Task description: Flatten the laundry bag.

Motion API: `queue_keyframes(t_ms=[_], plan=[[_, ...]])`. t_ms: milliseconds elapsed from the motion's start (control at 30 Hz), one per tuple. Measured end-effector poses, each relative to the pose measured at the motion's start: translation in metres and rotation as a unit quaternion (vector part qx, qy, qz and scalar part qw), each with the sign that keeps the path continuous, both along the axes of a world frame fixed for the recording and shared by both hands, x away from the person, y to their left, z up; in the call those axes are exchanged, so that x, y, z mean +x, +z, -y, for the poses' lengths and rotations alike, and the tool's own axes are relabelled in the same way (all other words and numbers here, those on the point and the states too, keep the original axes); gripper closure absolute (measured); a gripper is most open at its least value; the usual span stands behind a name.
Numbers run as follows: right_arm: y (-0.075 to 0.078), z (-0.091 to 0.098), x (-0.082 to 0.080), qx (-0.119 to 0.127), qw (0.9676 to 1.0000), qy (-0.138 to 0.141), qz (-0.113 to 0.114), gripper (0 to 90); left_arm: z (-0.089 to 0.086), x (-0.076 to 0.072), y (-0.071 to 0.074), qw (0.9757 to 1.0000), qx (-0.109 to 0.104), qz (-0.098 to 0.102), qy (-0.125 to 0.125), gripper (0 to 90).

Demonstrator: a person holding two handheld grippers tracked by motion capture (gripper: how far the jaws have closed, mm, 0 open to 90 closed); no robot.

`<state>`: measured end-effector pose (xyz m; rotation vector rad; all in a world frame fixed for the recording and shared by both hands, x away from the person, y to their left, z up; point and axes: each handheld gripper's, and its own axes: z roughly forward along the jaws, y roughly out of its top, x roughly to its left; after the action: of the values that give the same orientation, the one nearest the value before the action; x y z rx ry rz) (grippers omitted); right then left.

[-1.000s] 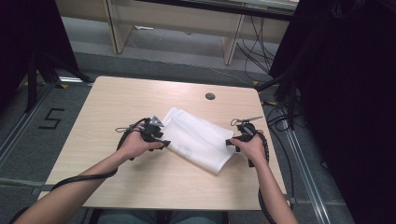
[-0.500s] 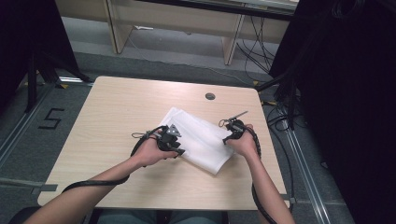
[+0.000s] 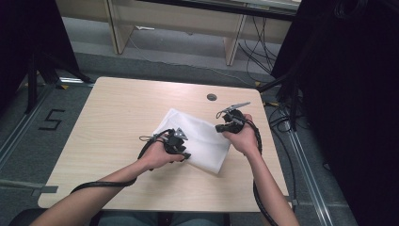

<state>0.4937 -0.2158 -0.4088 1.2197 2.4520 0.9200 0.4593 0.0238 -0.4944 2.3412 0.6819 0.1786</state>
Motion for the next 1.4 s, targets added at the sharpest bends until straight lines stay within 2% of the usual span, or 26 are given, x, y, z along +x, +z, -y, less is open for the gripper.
queue_keyframes(t_ms=[67,100,133,167,233,267,333,367,500,533,600,667,700,733,800,900,933,1033,1067,1100,1233,1267,1300,1333,1367,1400], plan=[[0.002,-0.002,-0.002,0.008,0.9997,0.016,0.014,90.0,0.0,0.0,-0.001,1.0,-0.002,-0.001,0.002,59.1],[0.006,-0.009,-0.008,0.028,0.9985,0.035,0.032,90.0,0.0,0.0,-0.002,1.0,0.0,-0.004,0.001,59.0],[0.011,-0.01,-0.01,0.024,0.9981,0.048,0.031,90.0,0.001,0.0,-0.003,1.0,-0.002,-0.004,0.003,59.0],[0.012,-0.013,-0.014,0.038,0.9976,0.052,0.026,90.0,0.001,0.0,-0.004,1.0,-0.001,-0.004,0.003,58.9],[0.015,-0.015,-0.018,0.038,0.9976,0.056,0.015,90.0,0.0,-0.001,-0.004,1.0,0.0,-0.002,0.003,58.9],[0.014,-0.02,-0.024,0.051,0.996,0.072,0.015,90.0,0.0,-0.001,-0.005,1.0,-0.002,-0.004,0.004,58.8],[0.015,-0.02,-0.025,0.051,0.9957,0.077,0.01,90.0,0.0,-0.001,-0.005,1.0,-0.002,-0.005,0.004,58.8],[0.014,-0.021,-0.028,0.047,0.9939,0.099,0.012,90.0,-0.002,-0.001,-0.005,0.9999,-0.005,-0.009,0.003,58.7],[0.011,-0.022,-0.033,0.054,0.9922,0.113,-0.001,90.0,-0.004,-0.002,-0.006,0.9998,-0.016,-0.01,0.01,58.3],[0.006,-0.024,-0.037,0.066,0.9911,0.115,0.005,90.0,-0.007,-0.002,-0.006,0.9997,-0.019,-0.013,0.012,58.1],[0.007,-0.022,-0.039,0.06,0.9878,0.144,-0.007,90.0,-0.006,-0.004,-0.009,0.9988,-0.038,-0.011,0.03,58.1],[0.007,-0.023,-0.041,0.063,0.9862,0.153,-0.006,90.0,-0.006,-0.004,-0.009,0.9989,-0.035,-0.011,0.029,58.3],[0.007,-0.026,-0.044,0.069,0.9826,0.172,-0.008,90.0,-0.006,-0.004,-0.01,0.9988,-0.037,-0.011,0.029,58.4],[0.007,-0.029,-0.048,0.068,0.9797,0.189,-0.003,90.0,-0.009,-0.003,-0.009,0.9996,-0.022,-0.011,0.014,58.4],[0.007,-0.032,-0.054,0.062,0.9787,0.195,-0.01,90.0,-0.012,-0.002,-0.007,0.9998,-0.015,-0.013,0.008,58.4],[0.005,-0.034,-0.059,0.066,0.9797,0.188,-0.019,90.0,-0.014,-0.003,-0.008,0.9995,-0.025,-0.014,0.013,58.2],[0.003,-0.035,-0.06,0.059,0.9769,0.205,-0.013,90.0,-0.016,-0.004,-0.008,0.9991,-0.031,-0.014,0.024,57.9],[0.002,-0.037,-0.063,0.06,0.9769,0.205,-0.011,90.0,-0.019,-0.004,-0.008,0.9991,-0.031,-0.007,0.029,57.3],[0.002,-0.038,-0.064,0.065,0.9751,0.211,-0.016,90.0,-0.019,-0.005,-0.01,0.9978,-0.048,-0.012,0.044,56.9],[0.002,-0.038,-0.064,0.065,0.9751,0.211,-0.016,90.0,-0.02,-0.005,-0.011,0.9975,-0.051,-0.013,0.046,56.9],[0.001,-0.049,-0.073,0.062,0.9656,0.252,-0.017,90.0,-0.022,-0.006,-0.012,0.9971,-0.056,-0.012,0.05,56.7],[0.002,-0.05,-0.075,0.059,0.9654,0.253,-0.021,90.0,-0.024,-0.004,-0.01,0.9985,-0.04,-0.013,0.034,56.5],[0.001,-0.052,-0.076,0.065,0.9648,0.254,-0.02,90.0,-0.027,-0.005,-0.009,0.9985,-0.041,-0.011,0.035,56.5],[0.001,-0.052,-0.076,0.061,0.9632,0.261,-0.018,90.0,-0.027,-0.007,-0.01,0.9971,-0.056,-0.013,0.05,56.5],[0.001,-0.053,-0.078,0.062,0.9646,0.256,-0.021,90.0,-0.029,-0.007,-0.009,0.9967,-0.058,-0.013,0.055,56.4],[0.0,-0.053,-0.078,0.065,0.9629,0.261,-0.018,90.0,-0.032,-0.006,-0.008,0.9971,-0.053,-0.011,0.053,56.2]])
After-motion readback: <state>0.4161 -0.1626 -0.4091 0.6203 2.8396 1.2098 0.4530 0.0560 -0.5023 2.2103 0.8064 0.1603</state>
